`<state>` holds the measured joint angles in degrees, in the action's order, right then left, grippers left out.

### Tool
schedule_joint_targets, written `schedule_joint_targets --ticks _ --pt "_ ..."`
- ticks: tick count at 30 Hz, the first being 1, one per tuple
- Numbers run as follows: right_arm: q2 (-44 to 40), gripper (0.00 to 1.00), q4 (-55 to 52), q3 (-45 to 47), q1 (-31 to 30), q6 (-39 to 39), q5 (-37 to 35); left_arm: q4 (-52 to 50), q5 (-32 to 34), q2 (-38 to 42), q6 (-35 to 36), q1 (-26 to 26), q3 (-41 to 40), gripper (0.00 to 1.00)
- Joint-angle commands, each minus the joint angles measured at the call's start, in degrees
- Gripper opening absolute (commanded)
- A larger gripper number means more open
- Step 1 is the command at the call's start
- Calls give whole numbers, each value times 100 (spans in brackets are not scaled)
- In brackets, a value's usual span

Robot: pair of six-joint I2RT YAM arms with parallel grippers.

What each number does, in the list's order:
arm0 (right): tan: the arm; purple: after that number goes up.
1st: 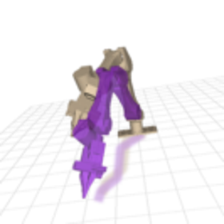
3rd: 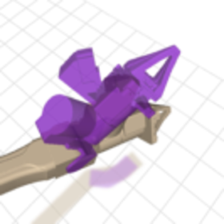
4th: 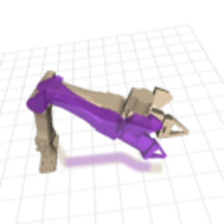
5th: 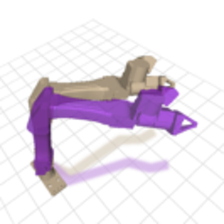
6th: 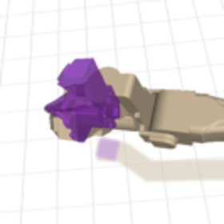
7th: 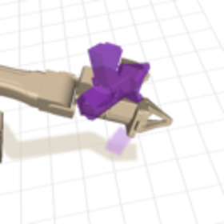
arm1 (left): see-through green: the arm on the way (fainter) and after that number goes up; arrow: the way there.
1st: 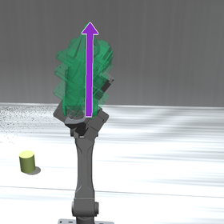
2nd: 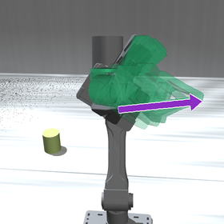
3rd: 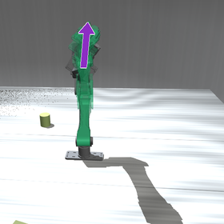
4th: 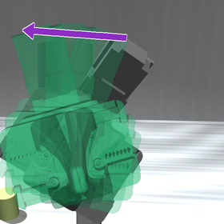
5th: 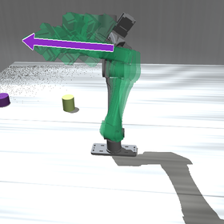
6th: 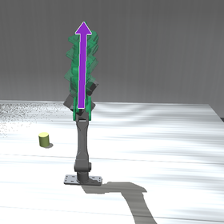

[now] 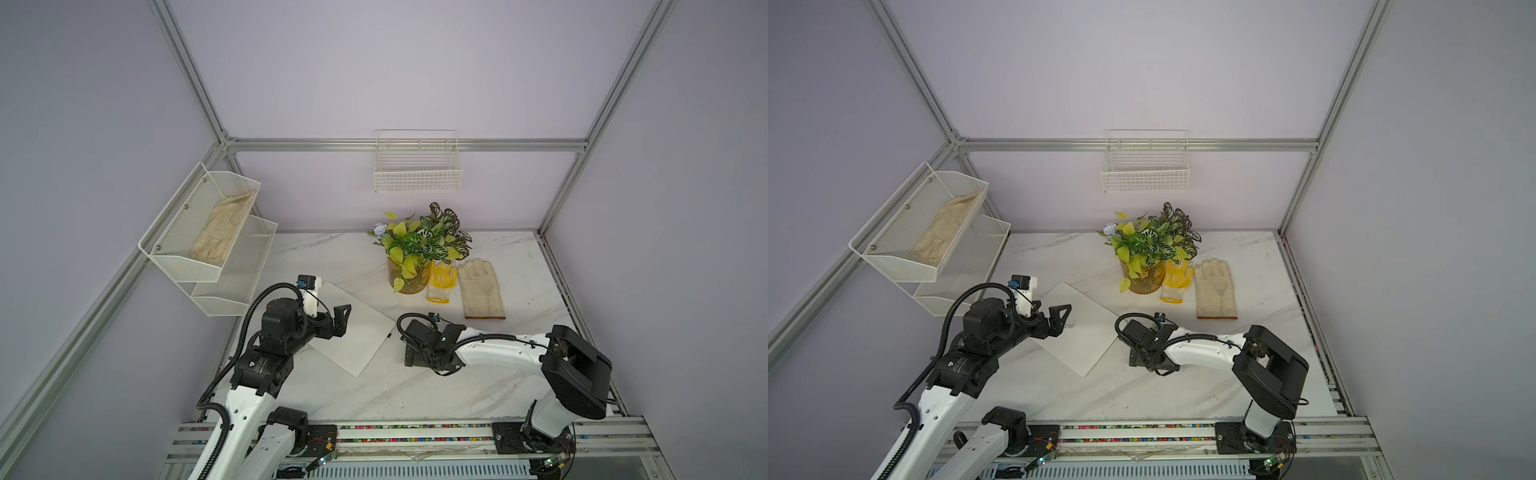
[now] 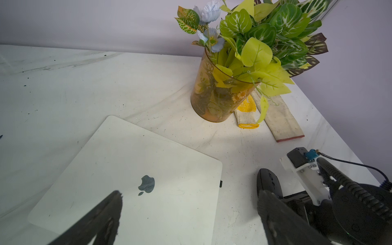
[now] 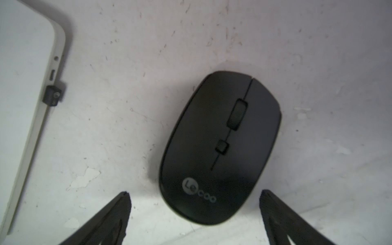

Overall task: Insert the wireless mouse receiver into the laptop
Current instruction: Place the mouse at the center of the board.

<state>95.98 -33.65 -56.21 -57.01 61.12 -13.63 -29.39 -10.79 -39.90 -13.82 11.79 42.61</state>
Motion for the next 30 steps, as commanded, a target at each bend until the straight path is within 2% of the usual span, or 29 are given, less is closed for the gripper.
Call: schedule_joint_targets --ticks 1,4,9,12,18,25,30 --pt "219 97 290 -199 24 406 -166 61 71 1 134 34 192 100" --pt "377 97 198 -258 24 470 -414 63 52 6 134 34 169 100" --pt "745 87 -102 -494 23 308 -899 89 9 5 134 36 125 100" --pt "890 76 -134 -568 24 -28 -1082 135 -62 -6 134 36 107 100" --pt "741 67 122 -295 24 -974 -1214 195 -140 -71 134 40 105 100" --pt "215 64 289 52 24 -1715 -1190 253 -117 -163 134 35 150 100" --pt "63 76 288 23 28 -1829 -1154 308 -38 -261 134 34 219 100"
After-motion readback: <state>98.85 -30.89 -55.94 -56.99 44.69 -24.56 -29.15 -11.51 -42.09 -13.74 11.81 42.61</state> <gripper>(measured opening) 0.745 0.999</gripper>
